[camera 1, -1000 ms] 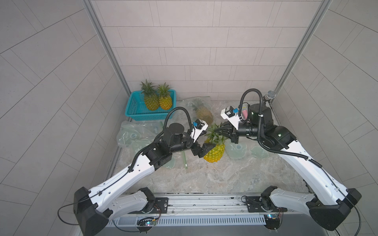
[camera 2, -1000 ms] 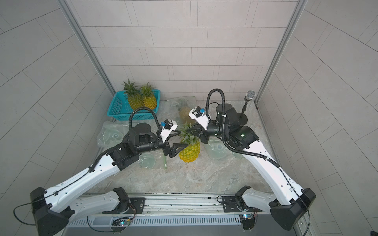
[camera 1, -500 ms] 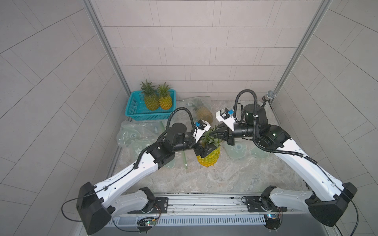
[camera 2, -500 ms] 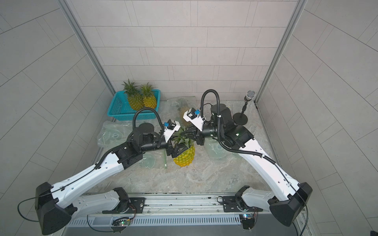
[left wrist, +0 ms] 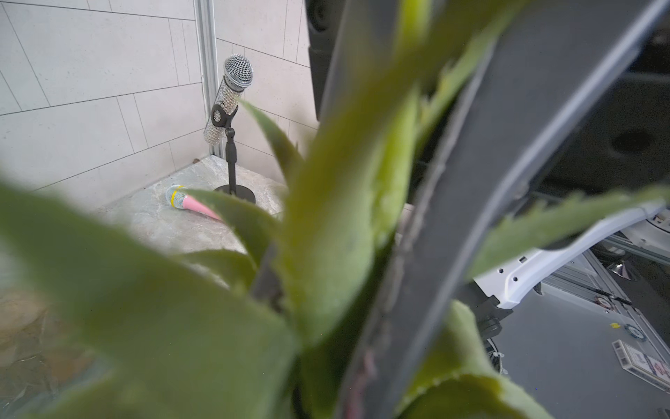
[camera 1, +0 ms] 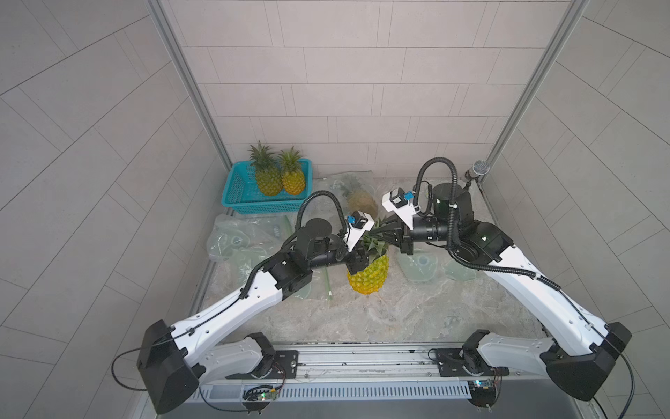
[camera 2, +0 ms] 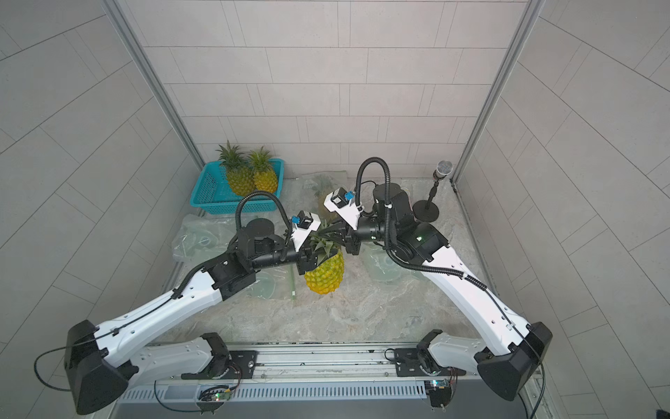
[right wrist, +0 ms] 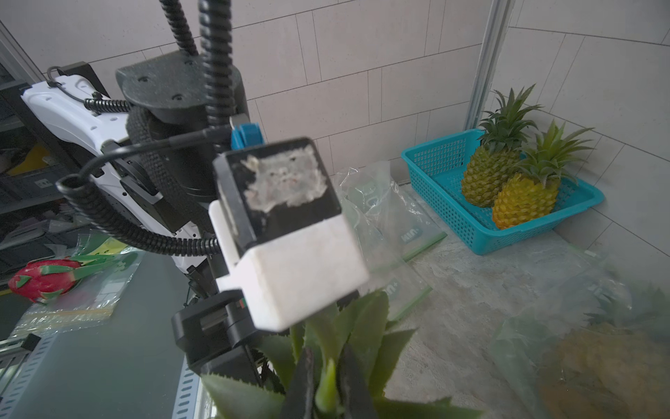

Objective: Open the zip-top bag and take out the pineapple
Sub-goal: Place the pineapple in the basket.

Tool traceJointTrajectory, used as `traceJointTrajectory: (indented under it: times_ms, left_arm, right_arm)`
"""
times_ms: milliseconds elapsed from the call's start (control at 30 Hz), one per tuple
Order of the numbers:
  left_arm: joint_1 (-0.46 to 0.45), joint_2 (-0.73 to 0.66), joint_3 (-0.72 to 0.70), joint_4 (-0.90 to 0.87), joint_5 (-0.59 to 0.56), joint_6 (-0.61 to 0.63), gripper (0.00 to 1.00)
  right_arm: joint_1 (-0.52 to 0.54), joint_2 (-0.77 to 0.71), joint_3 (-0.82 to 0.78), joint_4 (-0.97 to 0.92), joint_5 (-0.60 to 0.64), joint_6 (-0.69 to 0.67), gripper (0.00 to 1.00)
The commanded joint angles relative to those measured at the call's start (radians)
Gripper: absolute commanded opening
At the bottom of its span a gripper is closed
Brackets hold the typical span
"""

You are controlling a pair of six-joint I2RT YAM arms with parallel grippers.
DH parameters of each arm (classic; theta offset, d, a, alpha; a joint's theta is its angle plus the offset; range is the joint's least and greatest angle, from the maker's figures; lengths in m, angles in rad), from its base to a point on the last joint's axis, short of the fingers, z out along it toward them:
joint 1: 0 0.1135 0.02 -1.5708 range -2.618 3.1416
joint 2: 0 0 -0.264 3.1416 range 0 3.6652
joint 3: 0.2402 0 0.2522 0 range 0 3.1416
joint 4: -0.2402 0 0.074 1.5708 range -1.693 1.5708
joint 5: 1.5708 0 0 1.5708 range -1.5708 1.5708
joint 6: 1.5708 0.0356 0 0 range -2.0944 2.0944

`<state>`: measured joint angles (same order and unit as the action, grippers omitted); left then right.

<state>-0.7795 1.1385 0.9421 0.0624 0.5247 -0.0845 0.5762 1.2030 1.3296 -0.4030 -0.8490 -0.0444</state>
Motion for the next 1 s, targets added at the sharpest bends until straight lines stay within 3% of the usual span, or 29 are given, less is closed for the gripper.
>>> traceJointTrajectory:
  times_ms: [0, 167, 333, 533, 967]
  left_arm:
    - [0.011, -0.015, -0.005, 0.004, -0.109, -0.015, 0.21]
    - [0.031, -0.037, 0.013, -0.017, -0.218, -0.067, 0.19]
    - [0.091, -0.041, 0.054, -0.061, -0.329, -0.125, 0.17]
    - [0.173, -0.038, 0.110, -0.109, -0.494, -0.136, 0.15]
    - [0.526, 0.053, 0.298, -0.107, -0.456, -0.066, 0.15]
  right_arm:
    - [0.017, -0.059, 0.004, 0.092, 0.006, -0.003, 0.04]
    - [0.016, -0.119, -0.034, 0.103, 0.187, -0.030, 0.32]
    - [0.016, -0.197, -0.095, 0.156, 0.420, -0.034, 0.48]
    - [0.016, -0.260, -0.153, 0.189, 0.594, -0.040, 0.51]
    - [0.012, -0.295, -0.182, 0.206, 0.636, -0.031, 0.53]
